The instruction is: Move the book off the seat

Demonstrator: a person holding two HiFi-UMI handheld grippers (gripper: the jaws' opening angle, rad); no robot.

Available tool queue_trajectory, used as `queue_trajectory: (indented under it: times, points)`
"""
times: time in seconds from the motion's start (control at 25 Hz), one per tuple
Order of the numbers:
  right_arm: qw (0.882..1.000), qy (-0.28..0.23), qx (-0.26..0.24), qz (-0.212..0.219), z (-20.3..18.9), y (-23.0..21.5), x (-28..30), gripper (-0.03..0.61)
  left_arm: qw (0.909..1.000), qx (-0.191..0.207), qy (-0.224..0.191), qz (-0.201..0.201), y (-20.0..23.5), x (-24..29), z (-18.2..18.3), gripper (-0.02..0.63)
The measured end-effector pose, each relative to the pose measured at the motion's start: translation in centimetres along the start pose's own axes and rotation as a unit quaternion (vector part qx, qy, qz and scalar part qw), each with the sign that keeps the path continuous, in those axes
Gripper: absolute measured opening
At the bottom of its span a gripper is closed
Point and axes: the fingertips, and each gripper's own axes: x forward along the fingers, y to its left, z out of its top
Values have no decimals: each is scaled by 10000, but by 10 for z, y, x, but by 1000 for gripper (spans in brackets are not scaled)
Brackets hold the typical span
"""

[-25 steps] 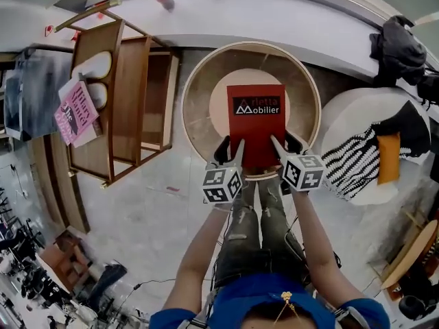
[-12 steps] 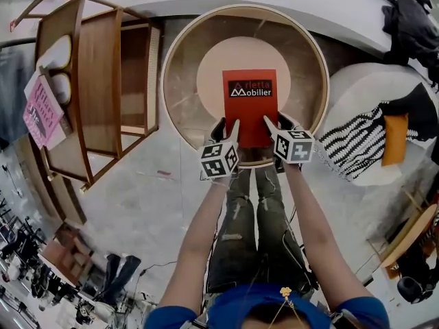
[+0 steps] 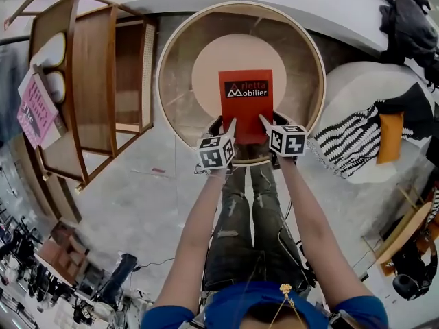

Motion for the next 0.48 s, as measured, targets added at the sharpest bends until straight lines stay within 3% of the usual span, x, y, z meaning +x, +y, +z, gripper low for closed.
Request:
queue_trajectory:
  times: [0.48]
  points:
    - [10000, 0, -61, 0, -3, -2, 1, 184, 10000, 79, 44, 16, 0, 1, -2, 175]
